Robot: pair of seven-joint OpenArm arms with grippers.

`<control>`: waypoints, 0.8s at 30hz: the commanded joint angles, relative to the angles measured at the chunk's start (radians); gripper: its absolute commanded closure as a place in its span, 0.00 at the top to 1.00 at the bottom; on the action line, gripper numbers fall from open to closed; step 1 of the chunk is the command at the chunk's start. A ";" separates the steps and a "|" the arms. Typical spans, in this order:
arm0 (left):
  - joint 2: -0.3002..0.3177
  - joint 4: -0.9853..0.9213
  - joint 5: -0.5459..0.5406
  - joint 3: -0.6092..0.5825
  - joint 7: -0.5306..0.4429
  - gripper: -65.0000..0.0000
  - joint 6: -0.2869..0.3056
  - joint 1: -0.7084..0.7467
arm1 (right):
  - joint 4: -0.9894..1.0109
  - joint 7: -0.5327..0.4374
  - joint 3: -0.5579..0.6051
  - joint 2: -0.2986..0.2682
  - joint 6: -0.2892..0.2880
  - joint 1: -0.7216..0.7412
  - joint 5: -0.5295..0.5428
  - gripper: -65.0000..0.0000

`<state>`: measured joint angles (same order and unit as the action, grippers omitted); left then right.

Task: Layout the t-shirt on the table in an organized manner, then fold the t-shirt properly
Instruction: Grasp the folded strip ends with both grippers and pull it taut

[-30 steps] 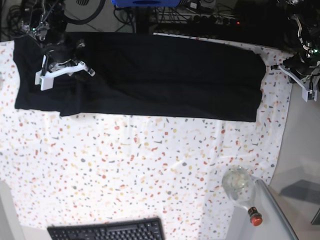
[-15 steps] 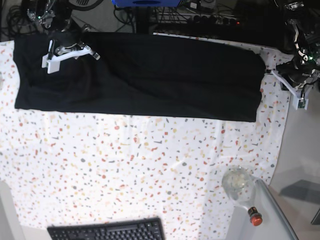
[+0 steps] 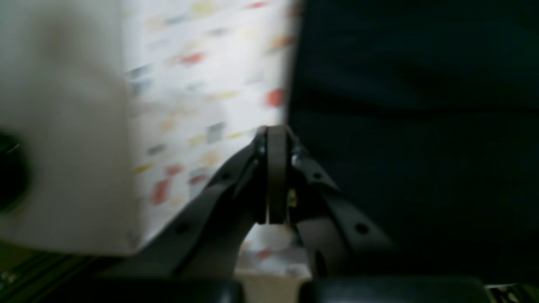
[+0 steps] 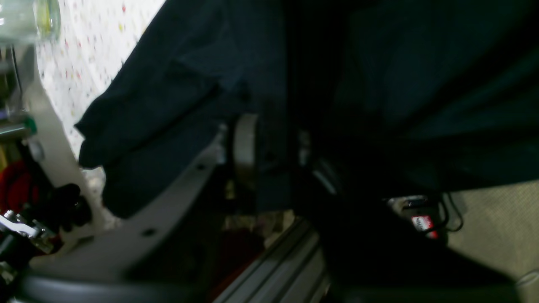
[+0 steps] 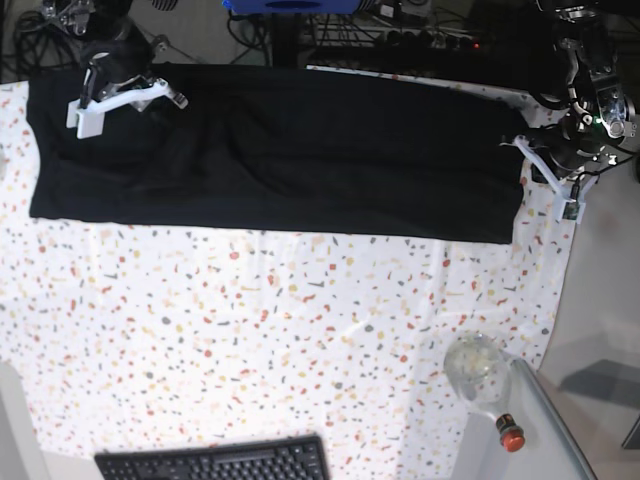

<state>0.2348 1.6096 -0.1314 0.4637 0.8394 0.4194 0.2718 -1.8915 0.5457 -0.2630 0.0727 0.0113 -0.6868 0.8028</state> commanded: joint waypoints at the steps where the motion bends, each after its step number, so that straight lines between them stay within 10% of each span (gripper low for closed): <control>1: 0.016 0.016 0.003 -0.018 -0.013 0.00 -0.006 -0.003 | -0.019 -0.065 -0.040 -0.006 -0.009 -0.001 0.005 0.00; 8: 0.016 -0.024 0.011 -0.205 -0.134 0.00 -0.006 0.002 | 0.060 -0.158 -0.229 -0.115 -0.012 0.186 -0.046 0.00; 16: 0.024 -0.088 0.006 -0.213 -0.137 0.00 -0.006 -0.006 | 0.324 0.089 -0.101 -0.287 -0.012 0.502 -0.190 0.00; 24: 0.031 -0.085 0.006 -0.069 -0.137 0.00 -0.006 -0.006 | 0.349 0.158 -0.042 -0.288 -0.012 0.479 -0.294 0.00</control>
<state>0.2565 1.5078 -0.1154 0.3927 0.7197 0.4149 0.2710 -1.5249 0.7170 -0.2989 -0.2001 0.0029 -0.2127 0.5041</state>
